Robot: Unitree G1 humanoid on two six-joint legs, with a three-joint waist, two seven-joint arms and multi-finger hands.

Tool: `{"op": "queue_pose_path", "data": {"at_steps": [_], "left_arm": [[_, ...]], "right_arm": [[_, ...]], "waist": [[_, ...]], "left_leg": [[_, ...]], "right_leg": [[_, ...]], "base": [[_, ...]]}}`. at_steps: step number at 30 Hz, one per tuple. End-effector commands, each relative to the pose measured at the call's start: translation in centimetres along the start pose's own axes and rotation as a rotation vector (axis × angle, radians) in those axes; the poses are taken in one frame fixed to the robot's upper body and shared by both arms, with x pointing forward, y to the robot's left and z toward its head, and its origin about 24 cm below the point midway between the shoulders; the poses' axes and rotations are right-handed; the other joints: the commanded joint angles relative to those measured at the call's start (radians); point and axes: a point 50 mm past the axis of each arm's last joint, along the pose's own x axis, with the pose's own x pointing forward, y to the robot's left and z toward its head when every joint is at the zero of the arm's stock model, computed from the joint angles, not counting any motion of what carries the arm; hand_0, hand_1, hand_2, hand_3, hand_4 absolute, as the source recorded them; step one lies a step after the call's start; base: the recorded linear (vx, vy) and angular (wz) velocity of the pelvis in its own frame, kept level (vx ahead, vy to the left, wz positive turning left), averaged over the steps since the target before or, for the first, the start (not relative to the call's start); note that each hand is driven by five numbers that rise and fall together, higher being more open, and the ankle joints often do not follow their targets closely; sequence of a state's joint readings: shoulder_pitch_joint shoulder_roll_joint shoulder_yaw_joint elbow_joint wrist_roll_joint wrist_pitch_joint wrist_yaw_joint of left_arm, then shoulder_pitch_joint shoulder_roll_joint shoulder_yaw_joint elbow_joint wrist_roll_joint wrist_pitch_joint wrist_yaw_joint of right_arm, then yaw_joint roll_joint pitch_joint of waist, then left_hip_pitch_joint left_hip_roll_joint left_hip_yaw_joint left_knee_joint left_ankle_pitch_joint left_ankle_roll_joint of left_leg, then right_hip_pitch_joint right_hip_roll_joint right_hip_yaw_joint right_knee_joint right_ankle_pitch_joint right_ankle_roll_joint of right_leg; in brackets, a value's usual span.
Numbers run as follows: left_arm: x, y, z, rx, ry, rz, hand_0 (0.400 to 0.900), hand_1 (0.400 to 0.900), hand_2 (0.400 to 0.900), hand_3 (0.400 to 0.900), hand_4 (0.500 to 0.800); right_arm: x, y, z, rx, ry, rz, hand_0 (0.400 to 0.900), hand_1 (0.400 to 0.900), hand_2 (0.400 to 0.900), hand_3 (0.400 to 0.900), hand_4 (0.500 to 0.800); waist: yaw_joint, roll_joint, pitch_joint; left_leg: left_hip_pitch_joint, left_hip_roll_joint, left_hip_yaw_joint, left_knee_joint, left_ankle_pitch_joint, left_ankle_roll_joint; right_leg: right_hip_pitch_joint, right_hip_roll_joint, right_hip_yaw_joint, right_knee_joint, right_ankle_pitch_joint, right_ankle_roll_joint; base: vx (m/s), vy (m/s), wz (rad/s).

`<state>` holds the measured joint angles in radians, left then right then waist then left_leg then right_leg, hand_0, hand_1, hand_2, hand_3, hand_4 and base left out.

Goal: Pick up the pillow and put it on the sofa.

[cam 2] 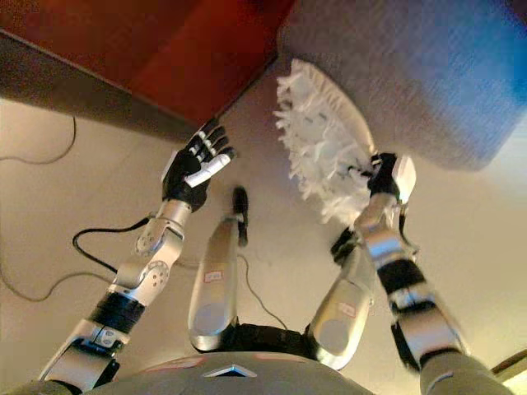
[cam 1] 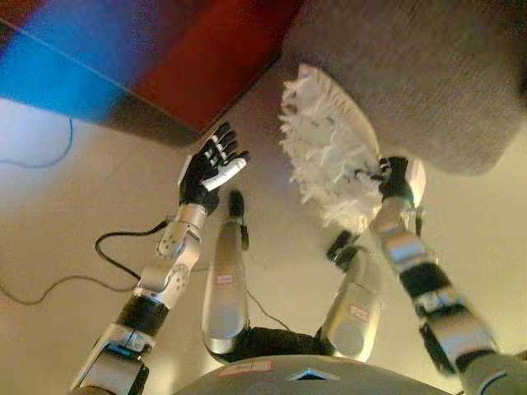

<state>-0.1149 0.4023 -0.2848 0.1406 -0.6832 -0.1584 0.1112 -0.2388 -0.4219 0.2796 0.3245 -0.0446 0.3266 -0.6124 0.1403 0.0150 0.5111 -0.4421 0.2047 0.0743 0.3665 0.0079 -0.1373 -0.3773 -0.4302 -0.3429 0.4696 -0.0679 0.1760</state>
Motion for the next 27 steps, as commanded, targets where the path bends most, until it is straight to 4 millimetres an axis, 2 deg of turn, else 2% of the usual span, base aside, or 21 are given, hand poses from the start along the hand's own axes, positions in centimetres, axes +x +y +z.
{"op": "queue_pose_path", "data": {"at_steps": [1, 5, 8, 11, 17, 21, 27], "left_arm": [[-0.8, 0.1, 2.3, 0.019, -0.112, -0.013, 0.900, 0.900, 0.900, 0.900, 0.800], [-1.8, 1.3, 0.5, 0.008, -0.032, 0.056, 0.900, 0.900, 0.900, 0.900, 0.800], [-2.5, 1.8, -0.5, -0.007, 0.012, 0.084, 0.900, 0.900, 0.900, 0.900, 0.800], [-2.8, 2.2, -0.8, -0.023, 0.030, 0.106, 0.900, 0.900, 0.900, 0.900, 0.800], [-2.6, 2.5, -1.0, -0.029, 0.052, 0.128, 0.900, 0.900, 0.900, 0.900, 0.800], [-2.6, 2.7, -0.9, -0.045, 0.061, 0.127, 0.900, 0.900, 0.900, 0.900, 0.800], [-2.6, 2.6, -1.0, -0.024, 0.089, 0.075, 0.900, 0.900, 0.900, 0.900, 0.800]], "right_arm": [[1.0, -6.2, 4.1, 0.041, -0.315, -0.334, 0.400, 0.400, 0.400, 0.400, 0.500], [-1.2, -6.7, 3.7, -0.019, -0.421, -0.340, 0.400, 0.400, 0.400, 0.400, 0.500], [-2.7, -7.5, 3.7, -0.070, -0.503, -0.367, 0.400, 0.400, 0.400, 0.400, 0.500], [-3.5, -8.4, 3.9, -0.078, -0.556, -0.395, 0.400, 0.400, 0.400, 0.400, 0.500], [-3.8, -11.1, 5.4, -0.020, -0.660, -0.472, 0.400, 0.400, 0.400, 0.400, 0.500], [-3.9, -12.9, 6.3, 0.048, -0.709, -0.459, 0.400, 0.400, 0.400, 0.400, 0.500], [-2.2, -14.5, 7.0, 0.097, -0.674, -0.424, 0.400, 0.400, 0.400, 0.400, 0.500]], "waist": [[-0.027, -0.051, -0.140], [-0.049, -0.061, -0.230], [-0.068, -0.062, -0.296], [-0.087, -0.068, -0.344], [-0.114, -0.086, -0.400], [-0.114, -0.098, -0.414], [-0.085, -0.129, -0.425]], "left_leg": [[0.164, 0.044, 0.018, -0.170, 0.025, 0.027], [0.354, 0.021, 0.070, -0.336, 0.059, 0.035], [0.446, 0.006, 0.104, -0.420, 0.075, 0.044], [0.496, -0.014, 0.124, -0.454, 0.064, 0.052], [0.558, -0.022, 0.176, -0.454, 0.021, 0.050], [0.584, -0.036, 0.174, -0.454, -0.004, 0.063], [0.608, -0.031, 0.168, -0.454, -0.020, 0.061]], "right_leg": [[0.074, -0.020, 0.025, -0.248, 0.234, 0.053], [0.255, 0.042, 0.006, -0.377, 0.268, 0.064], [0.319, 0.062, 0.010, -0.417, 0.302, 0.073], [0.361, 0.069, 0.012, -0.462, 0.337, 0.080], [0.395, 0.071, -0.005, -0.520, 0.373, 0.086], [0.398, 0.065, -0.002, -0.504, 0.376, 0.086], [0.420, 0.069, -0.032, -0.512, 0.366, 0.086]], "base": [[0.08, 0.069, -0.13], [0.11, 0.101, -0.14], [0.08, 0.123, -0.16], [0.02, 0.112, -0.23], [-0.01, 0.066, -0.19], [0.04, 0.012, -0.14], [0.08, -0.050, 0.00]]}}
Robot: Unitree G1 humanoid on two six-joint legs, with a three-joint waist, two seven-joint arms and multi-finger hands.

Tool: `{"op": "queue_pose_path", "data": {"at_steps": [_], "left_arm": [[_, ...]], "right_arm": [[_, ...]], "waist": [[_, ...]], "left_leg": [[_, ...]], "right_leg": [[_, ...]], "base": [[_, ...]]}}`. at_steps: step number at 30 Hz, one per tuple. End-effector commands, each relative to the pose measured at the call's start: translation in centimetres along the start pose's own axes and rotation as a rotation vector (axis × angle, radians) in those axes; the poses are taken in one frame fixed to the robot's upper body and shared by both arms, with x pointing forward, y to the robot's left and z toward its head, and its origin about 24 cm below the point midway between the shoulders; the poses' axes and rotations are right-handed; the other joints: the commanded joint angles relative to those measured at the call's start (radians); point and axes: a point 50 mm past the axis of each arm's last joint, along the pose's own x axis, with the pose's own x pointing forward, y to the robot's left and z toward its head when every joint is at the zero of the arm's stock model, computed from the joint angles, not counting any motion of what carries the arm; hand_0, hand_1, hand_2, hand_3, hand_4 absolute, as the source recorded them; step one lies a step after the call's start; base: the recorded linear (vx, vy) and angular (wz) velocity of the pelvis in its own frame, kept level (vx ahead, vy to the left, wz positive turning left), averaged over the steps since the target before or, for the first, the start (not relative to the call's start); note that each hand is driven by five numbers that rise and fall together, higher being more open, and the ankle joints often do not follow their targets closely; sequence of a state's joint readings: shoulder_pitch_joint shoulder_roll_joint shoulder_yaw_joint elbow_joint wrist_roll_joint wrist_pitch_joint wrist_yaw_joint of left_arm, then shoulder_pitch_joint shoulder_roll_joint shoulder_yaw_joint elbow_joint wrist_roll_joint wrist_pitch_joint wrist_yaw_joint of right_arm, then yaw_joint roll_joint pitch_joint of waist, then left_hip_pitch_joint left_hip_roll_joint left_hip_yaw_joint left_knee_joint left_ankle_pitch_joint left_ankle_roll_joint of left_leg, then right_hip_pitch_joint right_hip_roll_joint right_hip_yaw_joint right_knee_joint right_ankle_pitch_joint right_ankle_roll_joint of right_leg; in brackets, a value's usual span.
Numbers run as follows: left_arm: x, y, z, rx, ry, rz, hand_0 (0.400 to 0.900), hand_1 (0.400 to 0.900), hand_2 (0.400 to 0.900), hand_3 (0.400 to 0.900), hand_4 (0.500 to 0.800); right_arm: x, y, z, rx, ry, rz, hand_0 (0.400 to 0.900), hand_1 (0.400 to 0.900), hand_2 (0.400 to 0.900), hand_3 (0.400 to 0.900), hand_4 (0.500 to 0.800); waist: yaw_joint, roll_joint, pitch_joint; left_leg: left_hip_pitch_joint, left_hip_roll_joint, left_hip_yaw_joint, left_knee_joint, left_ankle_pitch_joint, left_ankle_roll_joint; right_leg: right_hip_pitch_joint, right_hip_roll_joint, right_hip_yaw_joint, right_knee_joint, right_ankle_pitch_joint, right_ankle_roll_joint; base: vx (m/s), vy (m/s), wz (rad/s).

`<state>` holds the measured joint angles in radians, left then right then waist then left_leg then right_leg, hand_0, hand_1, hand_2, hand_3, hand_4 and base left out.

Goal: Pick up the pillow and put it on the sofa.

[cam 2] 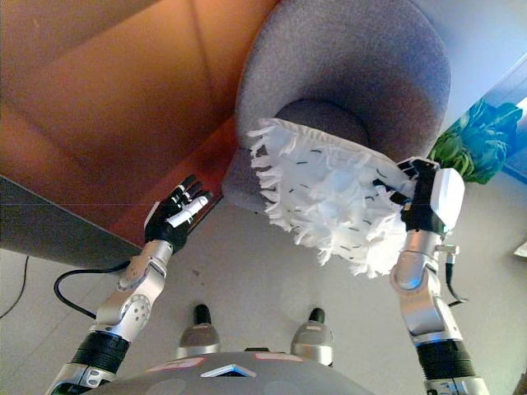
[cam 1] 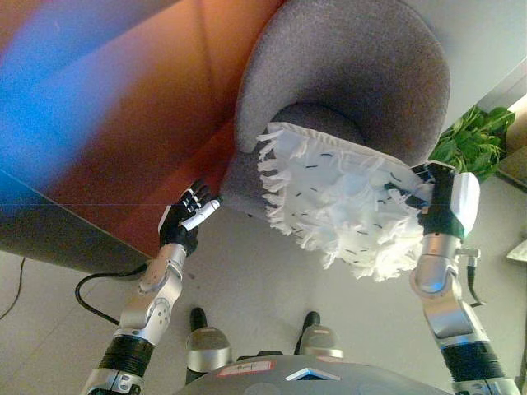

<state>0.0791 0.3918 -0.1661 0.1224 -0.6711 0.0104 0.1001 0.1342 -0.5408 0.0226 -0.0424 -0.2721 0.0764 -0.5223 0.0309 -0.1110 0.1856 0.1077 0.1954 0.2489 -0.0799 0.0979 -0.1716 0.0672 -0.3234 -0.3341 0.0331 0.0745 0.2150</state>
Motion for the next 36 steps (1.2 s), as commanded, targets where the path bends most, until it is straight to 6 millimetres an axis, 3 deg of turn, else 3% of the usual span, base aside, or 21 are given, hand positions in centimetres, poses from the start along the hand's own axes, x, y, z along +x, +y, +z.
{"op": "queue_pose_path", "data": {"at_steps": [1, 14, 20, 23, 27, 28, 32, 36], "left_arm": [[0.8, -1.4, 3.1, -0.011, -0.153, -0.096, 0.900, 0.900, 0.900, 0.900, 0.800], [-0.7, -0.5, 2.2, 0.029, -0.083, -0.146, 0.900, 0.900, 0.900, 0.900, 0.800], [-1.2, 0.2, 2.8, 0.074, -0.049, -0.169, 0.900, 0.900, 0.900, 0.900, 0.800], [-1.5, 0.6, 3.1, 0.097, -0.035, -0.176, 0.900, 0.900, 0.900, 0.900, 0.800], [-1.4, 1.0, 3.8, 0.148, -0.037, -0.189, 0.900, 0.900, 0.900, 0.900, 0.800], [-1.4, 1.1, 4.1, 0.160, -0.039, -0.194, 0.900, 0.900, 0.900, 0.900, 0.800], [-1.0, 1.1, 5.4, 0.191, -0.074, -0.213, 0.900, 0.900, 0.900, 0.900, 0.800], [-1.2, 1.0, 5.9, 0.200, -0.087, -0.224, 0.900, 0.900, 0.900, 0.900, 0.800]], "right_arm": [[4.8, -6.8, 7.2, 0.151, -0.354, -0.314, 0.400, 0.400, 0.400, 0.400, 0.500], [9.6, -6.9, 5.7, 0.032, -0.190, -0.214, 0.400, 0.400, 0.400, 0.400, 0.500], [13.8, -8.0, 4.1, -0.016, 0.035, -0.286, 0.400, 0.400, 0.400, 0.400, 0.500], [15.0, -8.4, 2.5, -0.005, 0.161, -0.288, 0.400, 0.400, 0.400, 0.400, 0.500], [16.5, -9.4, 2.4, -0.075, 0.266, -0.296, 0.400, 0.400, 0.400, 0.400, 0.500], [16.8, -9.9, 2.2, -0.091, 0.295, -0.310, 0.900, 0.900, 0.900, 0.900, 0.800], [17.4, -11.9, 1.7, -0.076, 0.411, -0.377, 0.900, 0.900, 0.900, 0.900, 0.800], [17.8, -13.1, 2.8, -0.056, 0.397, -0.463, 0.900, 0.900, 0.900, 0.900, 0.800]], "waist": [[0.028, -0.005, -0.100], [0.120, -0.034, -0.108], [0.202, -0.052, -0.087], [0.241, -0.050, -0.077], [0.292, -0.045, -0.056], [0.303, -0.043, -0.051], [0.339, -0.040, -0.027], [0.347, -0.031, -0.017]], "left_leg": [[0.060, -0.020, -0.007, -0.007, -0.109, 0.094], [0.060, 0.029, -0.020, -0.007, -0.083, 0.053], [0.062, 0.057, -0.045, -0.007, -0.064, 0.029], [0.054, 0.068, -0.059, -0.007, -0.046, 0.019], [0.015, 0.077, -0.100, -0.007, -0.018, 0.007], [0.001, 0.080, -0.110, -0.007, -0.013, 0.005], [-0.065, 0.092, -0.148, -0.007, 0.009, -0.003], [-0.085, 0.097, -0.163, -0.007, 0.021, -0.006]], "right_leg": [[-0.018, -0.035, -0.044, -0.080, 0.220, 0.047], [0.072, 0.000, -0.141, -0.116, 0.150, 0.030], [0.111, 0.031, -0.196, -0.120, 0.119, 0.014], [0.126, 0.048, -0.211, -0.120, 0.104, 0.009], [0.121, 0.068, -0.217, -0.120, 0.089, 0.007], [0.116, 0.072, -0.217, -0.120, 0.087, 0.007], [0.085, 0.080, -0.225, -0.120, 0.081, 0.009], [0.078, 0.080, -0.229, -0.120, 0.075, 0.011]], "base": [[0.10, -0.046, 0.09], [0.11, -0.060, 0.18], [0.14, -0.132, 0.24], [0.13, -0.134, 0.18], [0.05, -0.180, 0.12], [-0.03, -0.197, 0.15], [-0.09, -0.186, 0.11], [-0.05, -0.037, 0.01]]}}
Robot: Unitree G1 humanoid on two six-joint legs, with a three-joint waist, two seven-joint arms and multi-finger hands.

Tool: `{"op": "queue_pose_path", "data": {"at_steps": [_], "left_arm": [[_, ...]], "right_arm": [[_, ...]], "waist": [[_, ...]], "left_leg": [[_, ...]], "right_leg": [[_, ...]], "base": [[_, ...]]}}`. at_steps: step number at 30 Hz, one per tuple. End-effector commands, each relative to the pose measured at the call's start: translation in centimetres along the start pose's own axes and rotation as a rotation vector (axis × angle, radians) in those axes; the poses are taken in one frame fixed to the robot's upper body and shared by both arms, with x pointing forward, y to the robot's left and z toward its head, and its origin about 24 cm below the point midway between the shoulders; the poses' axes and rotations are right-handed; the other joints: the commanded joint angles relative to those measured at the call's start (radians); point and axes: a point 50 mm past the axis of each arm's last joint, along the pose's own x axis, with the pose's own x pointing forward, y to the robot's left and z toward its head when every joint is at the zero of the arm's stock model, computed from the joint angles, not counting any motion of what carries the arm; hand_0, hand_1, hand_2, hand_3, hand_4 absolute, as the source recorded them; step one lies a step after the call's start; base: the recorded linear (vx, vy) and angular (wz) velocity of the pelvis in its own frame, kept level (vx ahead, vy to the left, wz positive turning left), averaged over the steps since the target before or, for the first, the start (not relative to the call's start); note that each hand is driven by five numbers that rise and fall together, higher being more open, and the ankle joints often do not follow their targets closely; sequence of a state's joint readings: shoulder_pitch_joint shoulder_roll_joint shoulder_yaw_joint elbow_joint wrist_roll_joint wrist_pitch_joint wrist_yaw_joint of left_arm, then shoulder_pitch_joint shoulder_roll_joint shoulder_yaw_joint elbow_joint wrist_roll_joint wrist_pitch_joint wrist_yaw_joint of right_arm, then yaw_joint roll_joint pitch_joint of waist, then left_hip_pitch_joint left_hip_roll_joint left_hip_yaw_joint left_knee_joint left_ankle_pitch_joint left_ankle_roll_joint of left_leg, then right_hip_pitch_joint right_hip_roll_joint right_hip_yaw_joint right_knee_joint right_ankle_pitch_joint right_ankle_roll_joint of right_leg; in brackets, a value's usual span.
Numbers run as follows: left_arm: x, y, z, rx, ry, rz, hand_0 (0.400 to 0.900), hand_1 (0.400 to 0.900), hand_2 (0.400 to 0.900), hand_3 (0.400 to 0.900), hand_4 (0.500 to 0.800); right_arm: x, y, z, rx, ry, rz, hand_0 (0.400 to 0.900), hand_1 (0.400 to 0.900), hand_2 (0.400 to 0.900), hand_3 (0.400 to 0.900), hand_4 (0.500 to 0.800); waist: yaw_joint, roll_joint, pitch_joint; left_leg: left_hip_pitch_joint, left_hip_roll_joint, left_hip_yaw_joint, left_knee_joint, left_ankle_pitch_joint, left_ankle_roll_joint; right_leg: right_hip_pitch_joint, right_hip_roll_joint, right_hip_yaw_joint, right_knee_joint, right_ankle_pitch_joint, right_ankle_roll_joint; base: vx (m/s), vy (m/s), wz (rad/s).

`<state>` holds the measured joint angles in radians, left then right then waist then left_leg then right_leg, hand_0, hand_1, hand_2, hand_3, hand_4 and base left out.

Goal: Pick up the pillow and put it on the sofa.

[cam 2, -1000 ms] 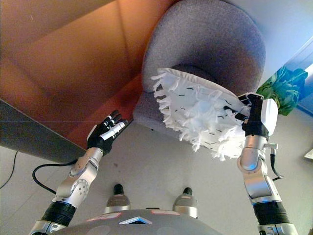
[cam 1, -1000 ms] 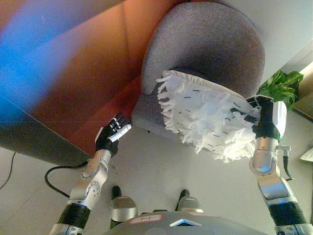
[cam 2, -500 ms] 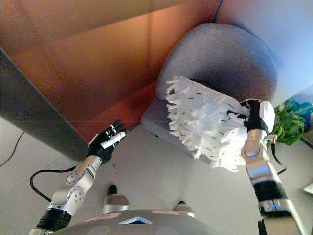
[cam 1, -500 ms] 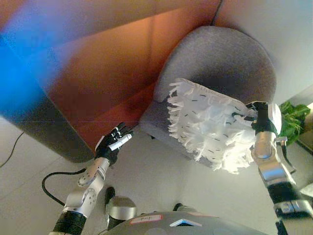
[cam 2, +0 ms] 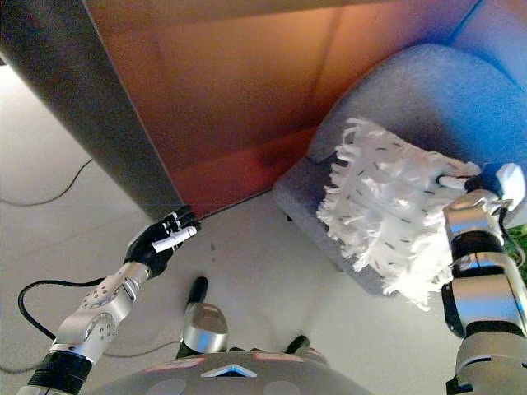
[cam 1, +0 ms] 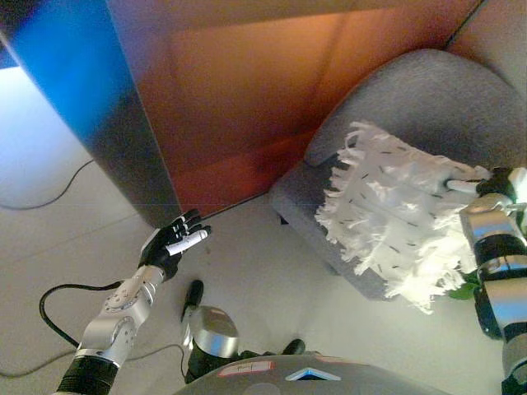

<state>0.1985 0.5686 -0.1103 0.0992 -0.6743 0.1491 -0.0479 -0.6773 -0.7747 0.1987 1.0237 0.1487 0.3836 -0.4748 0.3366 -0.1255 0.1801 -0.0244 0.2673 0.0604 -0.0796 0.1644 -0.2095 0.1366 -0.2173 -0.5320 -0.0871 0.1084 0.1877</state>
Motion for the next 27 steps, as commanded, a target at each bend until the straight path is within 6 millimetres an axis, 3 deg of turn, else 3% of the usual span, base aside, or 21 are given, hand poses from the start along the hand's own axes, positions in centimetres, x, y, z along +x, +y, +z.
{"op": "queue_pose_path", "data": {"at_steps": [1, 15, 27], "left_arm": [[0.3, -3.0, 7.1, 0.071, -0.293, -0.176, 0.900, 0.900, 0.900, 0.900, 0.800], [0.7, -4.7, 5.7, -0.016, -0.293, -0.217, 0.900, 0.900, 0.900, 0.900, 0.800], [1.6, -6.1, 6.1, -0.047, -0.354, -0.241, 0.900, 0.900, 0.900, 0.900, 0.800]], "right_arm": [[-0.3, -8.4, 10.0, 0.166, -0.287, -0.316, 0.900, 0.900, 0.900, 0.900, 0.800], [-2.9, -5.1, 11.3, 0.295, -0.539, -0.213, 0.900, 0.900, 0.900, 0.900, 0.800], [-6.7, -2.6, 9.3, 0.520, -0.674, -0.053, 0.900, 0.900, 0.900, 0.900, 0.800]], "waist": [[0.039, -0.010, -0.014], [-0.049, 0.033, -0.061], [-0.162, 0.027, -0.069]], "left_leg": [[0.054, 0.026, 0.028, -0.008, -0.044, 0.032], [0.194, 0.010, 0.140, -0.003, -0.094, 0.058], [0.222, -0.013, 0.190, -0.002, -0.128, 0.085]], "right_leg": [[0.015, -0.028, -0.030, 0.000, 0.039, 0.038], [0.068, -0.087, -0.006, 0.000, 0.059, 0.050], [0.019, -0.107, 0.052, 0.000, 0.104, 0.049]], "base": [[0.01, 0.082, -0.06], [-0.01, 0.110, -0.14], [-0.10, 0.045, -0.13]]}}
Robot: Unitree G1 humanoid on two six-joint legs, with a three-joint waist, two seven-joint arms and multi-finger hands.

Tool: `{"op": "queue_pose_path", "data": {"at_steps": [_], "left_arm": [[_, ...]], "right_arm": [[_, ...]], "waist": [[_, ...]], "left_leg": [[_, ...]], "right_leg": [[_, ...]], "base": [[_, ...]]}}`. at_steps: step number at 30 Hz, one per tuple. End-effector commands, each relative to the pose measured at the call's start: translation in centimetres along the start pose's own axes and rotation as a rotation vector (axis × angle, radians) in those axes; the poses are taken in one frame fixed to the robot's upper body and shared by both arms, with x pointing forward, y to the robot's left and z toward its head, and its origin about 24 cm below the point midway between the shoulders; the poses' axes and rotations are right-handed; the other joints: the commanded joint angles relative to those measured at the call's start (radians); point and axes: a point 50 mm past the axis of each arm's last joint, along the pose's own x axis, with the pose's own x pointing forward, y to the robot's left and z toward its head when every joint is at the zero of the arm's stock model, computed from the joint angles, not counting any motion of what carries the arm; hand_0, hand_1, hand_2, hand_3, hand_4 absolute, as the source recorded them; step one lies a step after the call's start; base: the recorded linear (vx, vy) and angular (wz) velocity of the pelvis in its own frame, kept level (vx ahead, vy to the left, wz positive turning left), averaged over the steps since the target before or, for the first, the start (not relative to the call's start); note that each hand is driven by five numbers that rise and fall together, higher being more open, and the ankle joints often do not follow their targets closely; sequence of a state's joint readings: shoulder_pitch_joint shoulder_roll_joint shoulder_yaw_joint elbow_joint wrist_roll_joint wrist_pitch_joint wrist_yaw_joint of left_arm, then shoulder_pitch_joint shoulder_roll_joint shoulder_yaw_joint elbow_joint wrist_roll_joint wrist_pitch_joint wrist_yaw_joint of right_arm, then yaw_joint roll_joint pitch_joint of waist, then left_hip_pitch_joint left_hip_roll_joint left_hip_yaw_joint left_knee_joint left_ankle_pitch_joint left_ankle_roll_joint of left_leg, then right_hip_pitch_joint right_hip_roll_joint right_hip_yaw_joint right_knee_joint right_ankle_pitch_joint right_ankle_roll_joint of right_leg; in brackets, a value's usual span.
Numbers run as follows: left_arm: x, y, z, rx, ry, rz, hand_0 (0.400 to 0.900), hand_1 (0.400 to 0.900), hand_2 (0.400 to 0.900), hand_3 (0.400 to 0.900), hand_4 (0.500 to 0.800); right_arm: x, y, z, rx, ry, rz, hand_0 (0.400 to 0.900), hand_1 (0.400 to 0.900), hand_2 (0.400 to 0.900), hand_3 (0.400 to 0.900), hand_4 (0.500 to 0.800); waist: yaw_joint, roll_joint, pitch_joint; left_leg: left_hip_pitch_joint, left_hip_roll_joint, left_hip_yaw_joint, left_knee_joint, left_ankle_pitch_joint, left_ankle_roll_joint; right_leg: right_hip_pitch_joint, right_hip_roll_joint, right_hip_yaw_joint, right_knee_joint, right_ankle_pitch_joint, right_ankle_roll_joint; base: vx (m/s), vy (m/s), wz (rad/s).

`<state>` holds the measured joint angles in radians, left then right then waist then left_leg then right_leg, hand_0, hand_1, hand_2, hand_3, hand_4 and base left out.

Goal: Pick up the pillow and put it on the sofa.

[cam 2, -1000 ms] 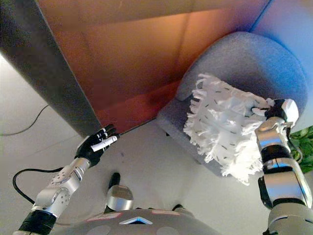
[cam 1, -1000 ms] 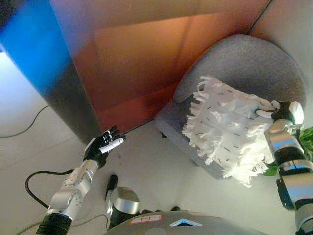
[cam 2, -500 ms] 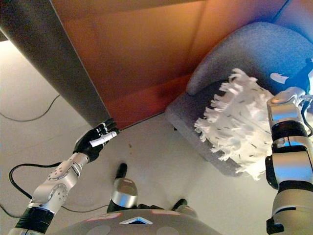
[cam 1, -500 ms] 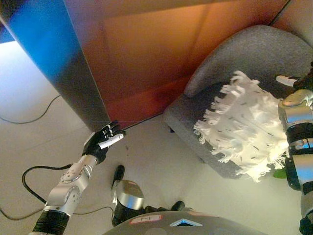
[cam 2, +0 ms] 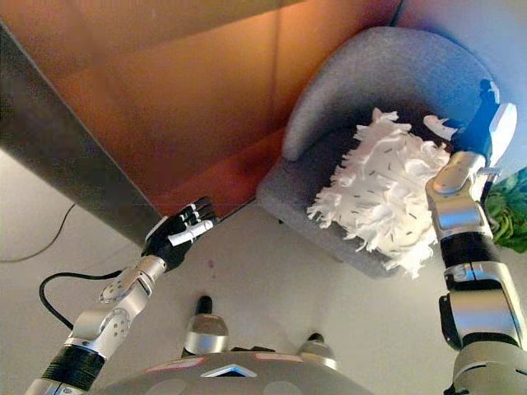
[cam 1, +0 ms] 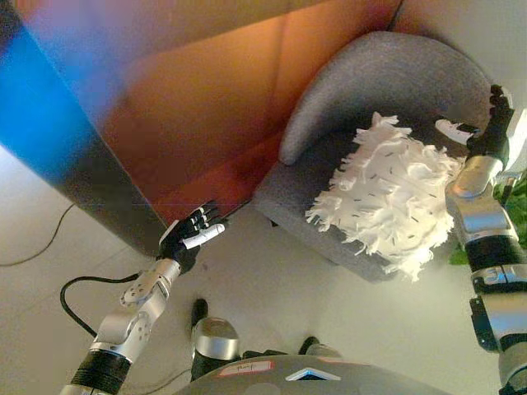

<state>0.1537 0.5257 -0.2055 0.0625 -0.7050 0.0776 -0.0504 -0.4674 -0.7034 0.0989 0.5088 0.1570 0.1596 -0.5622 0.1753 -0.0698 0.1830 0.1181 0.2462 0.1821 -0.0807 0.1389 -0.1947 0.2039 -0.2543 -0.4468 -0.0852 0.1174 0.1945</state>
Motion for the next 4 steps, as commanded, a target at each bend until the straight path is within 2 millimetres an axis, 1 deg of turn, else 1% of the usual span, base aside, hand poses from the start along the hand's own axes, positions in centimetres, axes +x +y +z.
{"op": "queue_pose_path", "data": {"at_steps": [1, 3, 4], "left_arm": [[1.5, -2.6, 5.1, 0.008, -0.271, -0.112, 0.900, 0.900, 0.900, 0.900, 0.800], [1.5, -2.5, 4.9, 0.014, -0.276, -0.087, 0.900, 0.900, 0.900, 0.900, 0.800], [1.5, -2.5, 4.7, 0.011, -0.276, -0.086, 0.900, 0.900, 0.900, 0.900, 0.800]], "right_arm": [[-0.2, -1.9, 5.2, 0.200, -0.241, -0.077, 0.900, 0.900, 0.900, 0.900, 0.800], [-2.2, -1.1, 3.4, 0.225, -0.222, -0.009, 0.900, 0.900, 0.900, 0.900, 0.800], [-3.5, -0.4, 2.1, 0.249, -0.199, 0.052, 0.900, 0.900, 0.900, 0.900, 0.800]], "waist": [[-0.011, -0.029, -0.072], [-0.037, -0.026, -0.074], [-0.056, -0.024, -0.076]], "left_leg": [[0.080, 0.008, 0.072, -0.003, -0.104, 0.073], [0.080, 0.005, 0.078, -0.006, -0.106, 0.077], [0.079, 0.005, 0.083, -0.007, -0.107, 0.080]], "right_leg": [[-0.053, -0.070, -0.028, -0.002, 0.097, 0.042], [-0.063, -0.069, -0.011, -0.002, 0.100, 0.043], [-0.069, -0.068, 0.001, -0.002, 0.100, 0.044]], "base": [[-0.13, 0.025, -0.16], [-0.12, 0.029, -0.17], [-0.08, 0.021, -0.14]]}}
